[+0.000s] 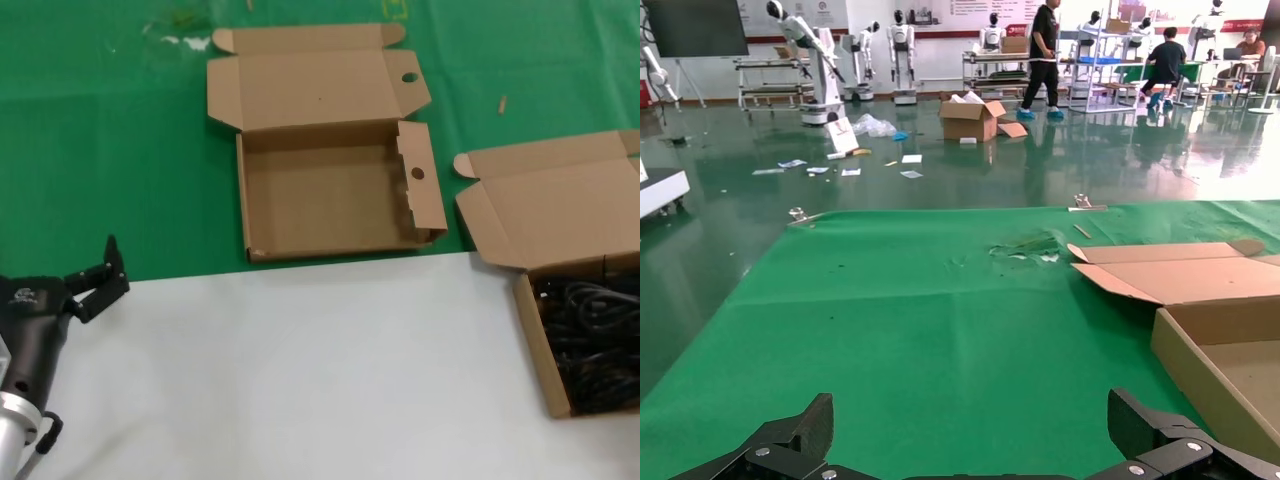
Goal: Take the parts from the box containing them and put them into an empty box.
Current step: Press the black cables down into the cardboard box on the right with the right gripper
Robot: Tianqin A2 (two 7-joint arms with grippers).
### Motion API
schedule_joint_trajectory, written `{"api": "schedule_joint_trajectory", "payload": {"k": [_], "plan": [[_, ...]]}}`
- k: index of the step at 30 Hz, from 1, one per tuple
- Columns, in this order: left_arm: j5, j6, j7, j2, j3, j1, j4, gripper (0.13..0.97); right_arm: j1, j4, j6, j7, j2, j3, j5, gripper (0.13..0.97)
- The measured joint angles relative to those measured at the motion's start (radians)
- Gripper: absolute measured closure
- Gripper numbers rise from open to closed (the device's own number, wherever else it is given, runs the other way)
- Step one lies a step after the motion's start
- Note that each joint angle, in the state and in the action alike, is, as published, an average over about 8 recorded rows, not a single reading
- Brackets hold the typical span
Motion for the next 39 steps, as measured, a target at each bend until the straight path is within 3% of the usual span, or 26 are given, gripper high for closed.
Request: {"api": "schedule_joint_trajectory", "payload": {"k": [13, 33, 39], "plan": [[0.000, 0.000, 0.000, 0.000, 0.000, 0.000, 0.000, 0.132, 0.247, -0.115, -0.104, 0.171, -0.016, -0.159, -0.238, 0.129], [0.000, 0.000, 0.000, 0.000, 0.000, 0.000, 0.000, 0.132, 0.361, -0.185, -0.145, 0.198, -0.076, -0.225, -0.286, 0.144], [0.000, 0.000, 0.000, 0.000, 0.000, 0.000, 0.000, 0.132, 0.383, -0.203, -0.152, 0.184, -0.092, -0.243, -0.286, 0.203]]}}
